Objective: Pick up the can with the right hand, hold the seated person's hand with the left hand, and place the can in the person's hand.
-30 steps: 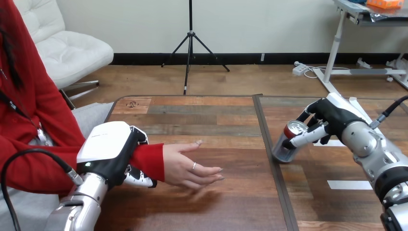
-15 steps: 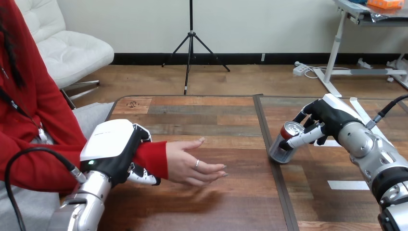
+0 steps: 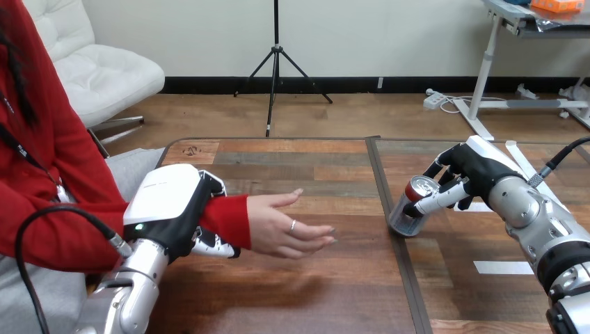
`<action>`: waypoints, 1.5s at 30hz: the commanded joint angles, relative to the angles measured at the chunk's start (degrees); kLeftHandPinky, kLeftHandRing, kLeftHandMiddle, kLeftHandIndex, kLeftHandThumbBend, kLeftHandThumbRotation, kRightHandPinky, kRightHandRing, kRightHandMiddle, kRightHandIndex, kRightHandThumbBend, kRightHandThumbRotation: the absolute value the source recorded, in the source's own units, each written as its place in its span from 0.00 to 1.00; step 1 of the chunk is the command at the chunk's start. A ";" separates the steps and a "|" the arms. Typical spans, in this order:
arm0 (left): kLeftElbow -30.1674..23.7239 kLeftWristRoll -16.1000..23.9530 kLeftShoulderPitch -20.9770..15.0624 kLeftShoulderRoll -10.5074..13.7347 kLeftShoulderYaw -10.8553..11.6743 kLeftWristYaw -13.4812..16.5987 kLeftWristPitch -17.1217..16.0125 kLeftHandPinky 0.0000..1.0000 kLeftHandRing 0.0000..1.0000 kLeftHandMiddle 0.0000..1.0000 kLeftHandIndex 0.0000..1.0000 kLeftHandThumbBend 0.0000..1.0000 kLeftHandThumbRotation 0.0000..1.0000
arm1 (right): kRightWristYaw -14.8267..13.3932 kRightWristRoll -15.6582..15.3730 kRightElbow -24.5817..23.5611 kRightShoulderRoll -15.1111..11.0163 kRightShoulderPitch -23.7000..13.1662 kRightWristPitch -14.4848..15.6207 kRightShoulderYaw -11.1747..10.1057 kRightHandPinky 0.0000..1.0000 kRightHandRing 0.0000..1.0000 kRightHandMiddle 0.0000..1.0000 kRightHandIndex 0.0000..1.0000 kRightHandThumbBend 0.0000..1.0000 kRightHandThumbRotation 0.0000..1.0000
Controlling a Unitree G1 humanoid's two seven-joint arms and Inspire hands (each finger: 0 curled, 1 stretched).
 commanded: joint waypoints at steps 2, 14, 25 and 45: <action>-8.41 -3.27 -20.17 -4.13 4.18 3.98 -2.69 0.19 0.25 0.31 0.31 0.77 0.00 | -2.47 1.55 -7.02 0.67 -13.73 -5.16 -1.51 0.33 0.37 0.42 0.45 0.72 0.00; -8.05 -4.34 -21.93 -5.47 4.15 3.81 -3.86 0.20 0.25 0.31 0.31 0.76 0.00 | -2.70 0.95 -7.86 0.46 -14.41 -7.85 -0.96 0.31 0.36 0.43 0.45 0.71 0.00; -7.65 -5.58 -23.35 -6.95 4.01 3.48 -4.59 0.20 0.26 0.32 0.31 0.76 0.00 | -2.61 1.20 -8.25 0.70 -15.20 -8.68 -1.22 0.30 0.35 0.41 0.45 0.70 0.00; -7.64 -5.88 -24.52 -8.96 3.22 2.93 -4.00 0.21 0.26 0.32 0.30 0.73 0.00 | -2.84 0.82 -9.04 1.37 -17.03 -9.08 -0.93 0.30 0.35 0.42 0.46 0.71 0.00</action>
